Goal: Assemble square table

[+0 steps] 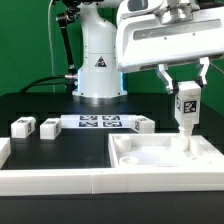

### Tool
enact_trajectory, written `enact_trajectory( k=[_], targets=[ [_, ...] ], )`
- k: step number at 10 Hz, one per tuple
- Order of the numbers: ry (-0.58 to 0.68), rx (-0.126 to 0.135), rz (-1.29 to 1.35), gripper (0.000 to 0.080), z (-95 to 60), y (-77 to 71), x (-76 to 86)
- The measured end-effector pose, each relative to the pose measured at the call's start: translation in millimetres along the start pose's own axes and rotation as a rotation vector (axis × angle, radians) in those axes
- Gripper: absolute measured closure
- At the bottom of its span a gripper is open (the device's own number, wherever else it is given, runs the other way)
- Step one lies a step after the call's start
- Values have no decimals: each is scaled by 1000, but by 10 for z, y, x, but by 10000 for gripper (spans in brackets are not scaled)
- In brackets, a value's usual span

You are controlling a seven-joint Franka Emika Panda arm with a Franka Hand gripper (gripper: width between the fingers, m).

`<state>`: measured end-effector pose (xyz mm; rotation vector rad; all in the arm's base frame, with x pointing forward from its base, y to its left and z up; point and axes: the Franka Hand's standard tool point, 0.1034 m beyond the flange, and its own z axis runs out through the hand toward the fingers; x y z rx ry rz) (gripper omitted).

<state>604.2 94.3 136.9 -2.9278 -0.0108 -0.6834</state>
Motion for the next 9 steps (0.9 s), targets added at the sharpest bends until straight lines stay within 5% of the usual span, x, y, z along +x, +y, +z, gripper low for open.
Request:
enact_trajectory(
  k=[2,4,9],
  targets=[
    [-1,3,-14,509,50,-25,-17],
    [18,10,-137,509,108,-75,176],
    [17,11,-161,509,128,-73,171]
  ],
)
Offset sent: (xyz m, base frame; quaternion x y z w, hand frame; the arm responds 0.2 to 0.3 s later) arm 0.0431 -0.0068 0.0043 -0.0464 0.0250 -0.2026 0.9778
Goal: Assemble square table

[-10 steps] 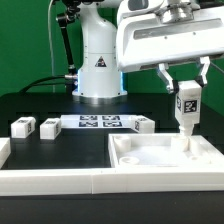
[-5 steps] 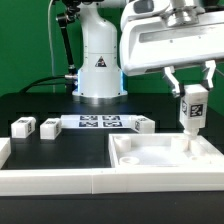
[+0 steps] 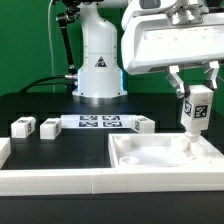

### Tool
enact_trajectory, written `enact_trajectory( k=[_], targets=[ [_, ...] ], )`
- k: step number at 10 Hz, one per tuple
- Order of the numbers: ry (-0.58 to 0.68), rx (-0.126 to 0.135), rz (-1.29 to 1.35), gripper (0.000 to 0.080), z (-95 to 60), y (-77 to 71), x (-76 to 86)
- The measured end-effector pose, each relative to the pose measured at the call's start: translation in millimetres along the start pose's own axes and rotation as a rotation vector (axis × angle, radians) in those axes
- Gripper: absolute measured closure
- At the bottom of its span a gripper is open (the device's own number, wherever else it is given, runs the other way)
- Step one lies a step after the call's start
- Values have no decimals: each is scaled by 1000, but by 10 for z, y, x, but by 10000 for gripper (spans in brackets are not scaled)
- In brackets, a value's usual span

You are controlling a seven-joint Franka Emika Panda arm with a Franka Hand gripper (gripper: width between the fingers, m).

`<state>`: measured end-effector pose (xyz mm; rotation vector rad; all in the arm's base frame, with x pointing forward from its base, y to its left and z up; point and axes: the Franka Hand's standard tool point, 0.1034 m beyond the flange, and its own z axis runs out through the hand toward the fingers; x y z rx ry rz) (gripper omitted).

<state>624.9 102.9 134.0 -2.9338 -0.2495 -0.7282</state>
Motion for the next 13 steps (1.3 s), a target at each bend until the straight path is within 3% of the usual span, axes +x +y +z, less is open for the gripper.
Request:
enact_trajectory(
  k=[4,8,13],
  targets=[
    [5,3,-11,509,118,32,70],
    [-18,14,-10,509,288,-30,-37],
    [-23,18,-17,509,331,-81,-86]
  ],
)
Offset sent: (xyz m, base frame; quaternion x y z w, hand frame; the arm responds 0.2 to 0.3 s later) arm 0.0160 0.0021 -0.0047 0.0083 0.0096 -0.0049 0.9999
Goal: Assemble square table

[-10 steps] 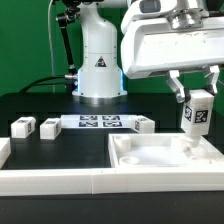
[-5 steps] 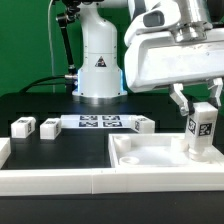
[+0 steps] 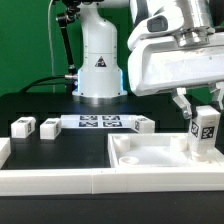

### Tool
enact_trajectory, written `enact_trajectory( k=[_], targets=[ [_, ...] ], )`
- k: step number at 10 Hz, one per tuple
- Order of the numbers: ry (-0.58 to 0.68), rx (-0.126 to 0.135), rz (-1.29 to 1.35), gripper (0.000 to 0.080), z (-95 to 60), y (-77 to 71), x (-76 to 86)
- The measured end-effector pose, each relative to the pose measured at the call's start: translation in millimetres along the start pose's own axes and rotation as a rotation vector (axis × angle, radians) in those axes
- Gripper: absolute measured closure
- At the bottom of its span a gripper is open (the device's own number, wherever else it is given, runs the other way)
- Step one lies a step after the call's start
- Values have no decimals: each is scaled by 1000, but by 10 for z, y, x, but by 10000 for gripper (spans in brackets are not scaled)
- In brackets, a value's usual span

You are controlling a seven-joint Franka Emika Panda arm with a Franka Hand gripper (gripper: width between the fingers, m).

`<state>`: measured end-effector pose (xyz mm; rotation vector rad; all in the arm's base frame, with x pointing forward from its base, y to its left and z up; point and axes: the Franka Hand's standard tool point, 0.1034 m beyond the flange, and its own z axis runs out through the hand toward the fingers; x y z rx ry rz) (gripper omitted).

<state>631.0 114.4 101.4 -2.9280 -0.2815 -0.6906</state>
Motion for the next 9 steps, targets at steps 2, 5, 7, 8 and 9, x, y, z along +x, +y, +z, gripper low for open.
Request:
enact_trajectory(
  k=[2,5,7,8,9],
  targets=[
    [20,-2,0,509,51,-10,-26],
    [67,-11,0,509,59,-5,-10],
    [105,-17,-2,509,58,-11,-23],
    [122,-20,-2,509,59,-11,-22],
    [132,-22,-1,509,59,-11,-22]
  ],
)
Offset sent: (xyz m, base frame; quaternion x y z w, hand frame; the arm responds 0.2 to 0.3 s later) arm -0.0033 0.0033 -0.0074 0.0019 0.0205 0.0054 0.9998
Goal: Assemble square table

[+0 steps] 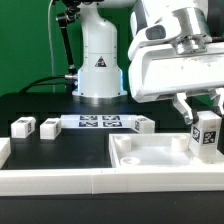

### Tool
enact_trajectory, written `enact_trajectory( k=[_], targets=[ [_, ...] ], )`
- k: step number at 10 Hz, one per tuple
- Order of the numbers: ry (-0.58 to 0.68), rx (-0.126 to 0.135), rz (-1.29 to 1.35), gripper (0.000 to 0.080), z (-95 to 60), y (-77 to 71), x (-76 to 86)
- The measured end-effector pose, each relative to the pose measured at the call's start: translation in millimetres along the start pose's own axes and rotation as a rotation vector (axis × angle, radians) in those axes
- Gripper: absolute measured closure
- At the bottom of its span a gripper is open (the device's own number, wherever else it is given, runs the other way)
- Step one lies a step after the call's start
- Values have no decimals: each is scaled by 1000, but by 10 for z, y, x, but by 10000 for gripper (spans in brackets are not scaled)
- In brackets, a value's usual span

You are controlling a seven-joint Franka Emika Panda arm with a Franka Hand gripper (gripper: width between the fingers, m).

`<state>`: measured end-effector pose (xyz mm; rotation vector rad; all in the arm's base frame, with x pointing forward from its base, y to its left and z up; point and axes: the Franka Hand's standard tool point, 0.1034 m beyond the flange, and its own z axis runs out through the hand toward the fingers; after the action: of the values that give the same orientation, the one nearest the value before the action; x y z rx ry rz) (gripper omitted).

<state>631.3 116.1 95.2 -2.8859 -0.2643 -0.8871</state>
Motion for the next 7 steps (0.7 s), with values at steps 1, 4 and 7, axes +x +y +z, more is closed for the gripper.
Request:
enact_trajectory(
  k=[1,4,7],
  targets=[
    [4,0,0,509,0,-3,1],
    [6,-1,2,509,0,-5,1],
    [6,-1,2,188,1,-5,0]
  ],
)
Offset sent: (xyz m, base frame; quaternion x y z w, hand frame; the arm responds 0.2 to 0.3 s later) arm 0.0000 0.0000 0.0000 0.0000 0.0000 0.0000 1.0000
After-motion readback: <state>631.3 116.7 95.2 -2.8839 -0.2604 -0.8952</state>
